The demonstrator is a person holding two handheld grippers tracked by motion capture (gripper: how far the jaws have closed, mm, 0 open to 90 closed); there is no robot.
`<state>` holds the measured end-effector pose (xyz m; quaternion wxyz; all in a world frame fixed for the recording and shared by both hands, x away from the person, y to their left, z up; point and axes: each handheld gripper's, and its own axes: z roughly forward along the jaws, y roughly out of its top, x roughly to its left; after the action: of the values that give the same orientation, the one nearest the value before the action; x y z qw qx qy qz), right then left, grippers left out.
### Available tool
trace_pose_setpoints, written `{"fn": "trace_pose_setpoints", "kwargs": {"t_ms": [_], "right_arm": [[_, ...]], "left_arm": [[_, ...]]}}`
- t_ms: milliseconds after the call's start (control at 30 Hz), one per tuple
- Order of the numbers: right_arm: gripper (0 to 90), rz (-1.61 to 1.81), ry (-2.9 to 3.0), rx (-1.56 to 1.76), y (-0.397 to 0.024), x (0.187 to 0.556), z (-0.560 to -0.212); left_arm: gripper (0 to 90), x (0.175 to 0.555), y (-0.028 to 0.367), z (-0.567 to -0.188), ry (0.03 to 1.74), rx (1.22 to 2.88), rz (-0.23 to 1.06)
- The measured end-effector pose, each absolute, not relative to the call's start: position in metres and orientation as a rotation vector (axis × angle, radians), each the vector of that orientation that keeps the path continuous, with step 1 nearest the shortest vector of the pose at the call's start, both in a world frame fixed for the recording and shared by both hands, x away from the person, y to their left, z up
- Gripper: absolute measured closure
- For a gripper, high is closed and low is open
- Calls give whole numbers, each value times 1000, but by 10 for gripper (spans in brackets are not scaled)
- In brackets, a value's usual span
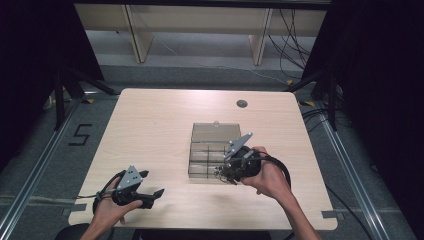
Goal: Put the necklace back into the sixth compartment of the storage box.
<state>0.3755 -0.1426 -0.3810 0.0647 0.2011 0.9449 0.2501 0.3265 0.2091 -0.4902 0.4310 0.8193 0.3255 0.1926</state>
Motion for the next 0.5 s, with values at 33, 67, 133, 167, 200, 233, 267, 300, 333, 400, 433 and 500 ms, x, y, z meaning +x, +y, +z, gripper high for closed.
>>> {"fn": "trace_pose_setpoints", "kwargs": {"t_ms": [33,67,133,167,200,233,267,300,333,400,433,500], "right_arm": [[789,757,2845,603,-143,377,-380],[789,740,2850,630,-143,378,-377],[789,745,2856,593,-143,384,-374],[790,734,2837,604,-143,386,-372],[790,731,2836,620,-143,387,-371],[789,729,2838,625,-144,389,-370],[789,720,2847,608,-145,395,-369],[789,720,2847,608,-145,395,-369],[789,707,2855,650,-145,397,-368],[789,707,2849,637,-145,400,-369],[789,702,2853,632,-146,403,-370],[789,693,2853,655,-146,405,-370]], "left_arm": [[151,327,209,-490,806,2044,484],[151,326,209,-491,814,2032,474],[151,326,208,-491,819,2029,470],[151,326,208,-491,817,2029,471],[151,326,208,-490,819,2031,472],[151,326,208,-491,819,2027,470],[151,326,208,-491,819,2028,470],[151,326,208,-491,820,2027,469],[150,326,208,-491,817,2021,464],[151,326,208,-491,819,2024,467],[151,326,209,-491,821,2026,471],[151,326,209,-491,821,2026,471]]}}
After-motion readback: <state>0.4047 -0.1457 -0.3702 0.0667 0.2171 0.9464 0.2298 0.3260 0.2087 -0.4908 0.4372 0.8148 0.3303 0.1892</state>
